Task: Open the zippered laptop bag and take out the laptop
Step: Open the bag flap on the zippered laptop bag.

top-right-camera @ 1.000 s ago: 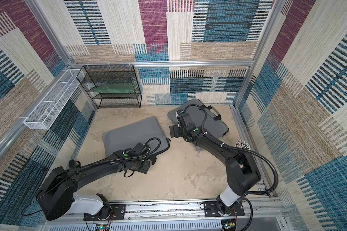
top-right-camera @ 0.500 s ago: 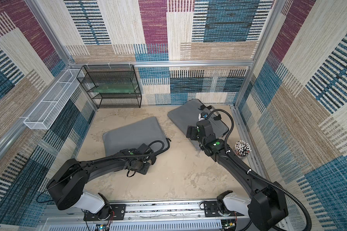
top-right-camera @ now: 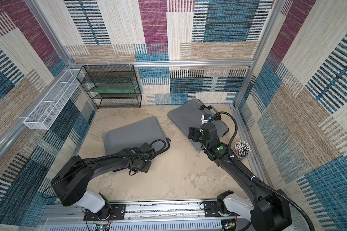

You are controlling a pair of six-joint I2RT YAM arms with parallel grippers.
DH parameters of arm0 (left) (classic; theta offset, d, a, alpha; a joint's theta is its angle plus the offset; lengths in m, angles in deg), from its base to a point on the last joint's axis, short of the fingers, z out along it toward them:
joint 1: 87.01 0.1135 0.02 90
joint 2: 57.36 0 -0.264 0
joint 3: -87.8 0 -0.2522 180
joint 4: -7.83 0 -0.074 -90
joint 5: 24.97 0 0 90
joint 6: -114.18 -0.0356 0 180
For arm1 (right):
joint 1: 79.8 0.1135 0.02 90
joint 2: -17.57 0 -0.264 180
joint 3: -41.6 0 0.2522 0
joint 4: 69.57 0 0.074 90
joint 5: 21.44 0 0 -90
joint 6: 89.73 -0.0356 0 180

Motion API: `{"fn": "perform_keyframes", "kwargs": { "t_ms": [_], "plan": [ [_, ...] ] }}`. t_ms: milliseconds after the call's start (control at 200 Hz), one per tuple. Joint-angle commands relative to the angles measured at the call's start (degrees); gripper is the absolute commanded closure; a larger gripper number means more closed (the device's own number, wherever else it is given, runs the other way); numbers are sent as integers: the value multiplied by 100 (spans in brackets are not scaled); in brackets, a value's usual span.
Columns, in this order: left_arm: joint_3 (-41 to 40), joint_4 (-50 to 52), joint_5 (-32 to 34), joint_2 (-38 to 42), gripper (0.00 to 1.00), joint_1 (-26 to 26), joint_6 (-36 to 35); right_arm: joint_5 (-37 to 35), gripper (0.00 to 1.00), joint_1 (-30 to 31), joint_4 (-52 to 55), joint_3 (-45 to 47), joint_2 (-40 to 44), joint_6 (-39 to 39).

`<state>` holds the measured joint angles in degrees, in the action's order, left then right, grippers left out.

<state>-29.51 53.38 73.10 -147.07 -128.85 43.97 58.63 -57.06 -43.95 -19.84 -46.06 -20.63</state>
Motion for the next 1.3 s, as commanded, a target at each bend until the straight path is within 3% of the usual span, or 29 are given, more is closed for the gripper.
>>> {"fn": "perform_keyframes", "kwargs": {
  "t_ms": [0,165,316,461,721,1027,1297],
  "plan": [
    [191,39,-58,181,100,2,42,131,5,-31,-381,102,119,-95],
    [603,-51,-288,496,100,18,69,525,5,-207,-595,263,255,-402],
    [1136,37,-450,595,100,51,42,1436,5,-410,-672,209,82,-375],
    [1662,56,-560,596,100,105,44,1607,5,-411,-540,109,-255,-476],
    [2367,-252,-977,568,100,456,453,2675,5,-403,-1465,518,-615,-1403],
    [2709,-845,-1168,659,100,953,1128,2791,5,225,-2302,640,-1333,-2194],
    [3223,-1281,-1177,596,100,1222,1328,3124,5,732,-2636,-1,-2461,-2387]
  ]
}}
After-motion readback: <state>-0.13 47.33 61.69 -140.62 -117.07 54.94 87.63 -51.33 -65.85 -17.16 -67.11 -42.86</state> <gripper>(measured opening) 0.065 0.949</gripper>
